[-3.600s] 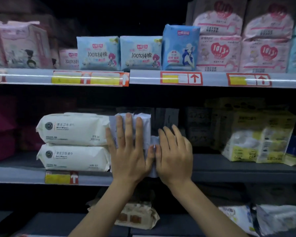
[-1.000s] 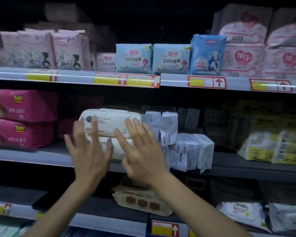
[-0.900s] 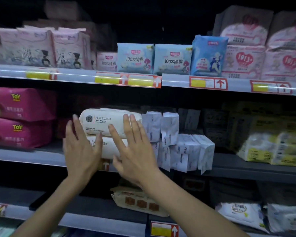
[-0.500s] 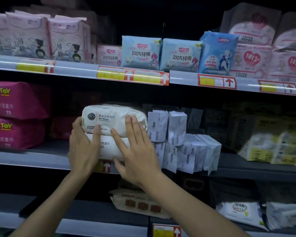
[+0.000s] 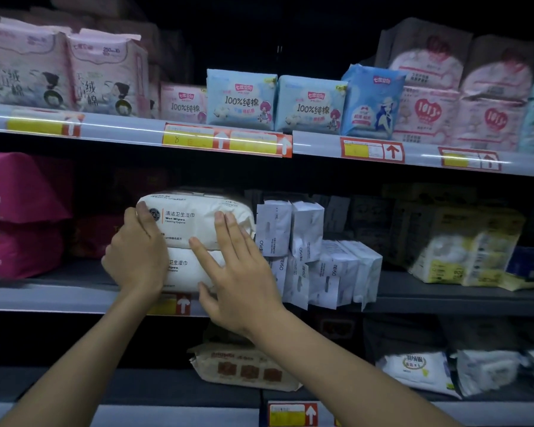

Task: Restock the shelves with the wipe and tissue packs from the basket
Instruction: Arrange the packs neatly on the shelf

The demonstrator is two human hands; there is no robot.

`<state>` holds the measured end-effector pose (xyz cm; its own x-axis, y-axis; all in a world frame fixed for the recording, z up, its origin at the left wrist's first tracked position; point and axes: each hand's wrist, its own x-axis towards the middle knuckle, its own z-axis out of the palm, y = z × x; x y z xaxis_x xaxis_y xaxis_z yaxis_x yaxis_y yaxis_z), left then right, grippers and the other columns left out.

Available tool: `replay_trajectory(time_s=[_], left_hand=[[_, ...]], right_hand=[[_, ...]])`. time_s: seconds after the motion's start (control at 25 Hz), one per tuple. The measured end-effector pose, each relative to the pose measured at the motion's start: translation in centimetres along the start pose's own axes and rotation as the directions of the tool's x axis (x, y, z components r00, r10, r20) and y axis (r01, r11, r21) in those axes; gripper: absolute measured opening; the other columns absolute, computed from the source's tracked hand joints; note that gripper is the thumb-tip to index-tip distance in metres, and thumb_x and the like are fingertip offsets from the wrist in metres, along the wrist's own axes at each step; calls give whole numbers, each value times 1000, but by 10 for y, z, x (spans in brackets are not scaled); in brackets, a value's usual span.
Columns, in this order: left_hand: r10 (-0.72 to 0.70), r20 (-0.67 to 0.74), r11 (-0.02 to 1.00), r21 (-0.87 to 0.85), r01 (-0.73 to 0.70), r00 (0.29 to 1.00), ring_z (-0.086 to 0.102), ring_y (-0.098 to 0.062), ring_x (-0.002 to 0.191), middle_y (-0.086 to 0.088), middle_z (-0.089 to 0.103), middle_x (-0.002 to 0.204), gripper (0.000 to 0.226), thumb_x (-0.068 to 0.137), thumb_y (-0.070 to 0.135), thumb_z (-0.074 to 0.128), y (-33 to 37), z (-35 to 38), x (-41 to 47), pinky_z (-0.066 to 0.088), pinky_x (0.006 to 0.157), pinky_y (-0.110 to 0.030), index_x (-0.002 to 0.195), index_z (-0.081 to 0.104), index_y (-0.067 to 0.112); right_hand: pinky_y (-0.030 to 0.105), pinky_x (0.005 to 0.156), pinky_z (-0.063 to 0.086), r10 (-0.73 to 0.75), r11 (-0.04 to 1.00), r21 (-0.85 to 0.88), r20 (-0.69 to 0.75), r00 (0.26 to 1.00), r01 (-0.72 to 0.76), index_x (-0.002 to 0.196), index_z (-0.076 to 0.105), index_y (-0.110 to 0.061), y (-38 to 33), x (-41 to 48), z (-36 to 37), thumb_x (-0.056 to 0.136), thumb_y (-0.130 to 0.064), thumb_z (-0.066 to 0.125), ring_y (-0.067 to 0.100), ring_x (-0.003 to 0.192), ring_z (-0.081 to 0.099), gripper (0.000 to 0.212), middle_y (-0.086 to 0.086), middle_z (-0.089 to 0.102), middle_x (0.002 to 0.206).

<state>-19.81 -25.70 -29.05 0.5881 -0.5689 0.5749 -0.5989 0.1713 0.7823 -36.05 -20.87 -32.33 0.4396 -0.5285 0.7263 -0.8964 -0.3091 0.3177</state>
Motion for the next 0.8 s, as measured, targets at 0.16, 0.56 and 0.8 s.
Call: replay_trajectory(time_s=[0.16, 0.56, 0.8], left_hand=[[135, -103, 991, 14, -134, 986, 55, -49, 109, -27, 58, 121, 33, 105, 35, 44, -5, -15, -13, 42, 89, -57, 125, 53, 10], [718, 171, 689, -31, -724, 675, 60, -23, 94, -2, 62, 114, 50, 93, 42, 68, 78, 2, -133, 51, 72, -34, 135, 58, 16], [761, 55, 636, 135, -760, 647, 57, -28, 87, -1, 65, 99, 33, 92, 42, 61, 87, 4, -133, 44, 74, -42, 112, 70, 18]], right_hand=[[45, 122, 32, -14, 972, 224, -260, 965, 74, 130, 68, -11, 12, -29, -48, 87, -15, 65, 35, 146, 42, 43, 18, 57, 147], [45, 113, 41, 906, 76, 742, 228, 357, -666, 152, 44, -26, 154, -108, -74, 102, -48, 54, 22, 139, 47, 55, 0, 49, 152], [32, 80, 55, 811, 72, 745, 343, 474, -663, 101, 76, -26, 168, -105, -70, 107, -49, 45, 4, 88, 69, 40, -6, 77, 95]])
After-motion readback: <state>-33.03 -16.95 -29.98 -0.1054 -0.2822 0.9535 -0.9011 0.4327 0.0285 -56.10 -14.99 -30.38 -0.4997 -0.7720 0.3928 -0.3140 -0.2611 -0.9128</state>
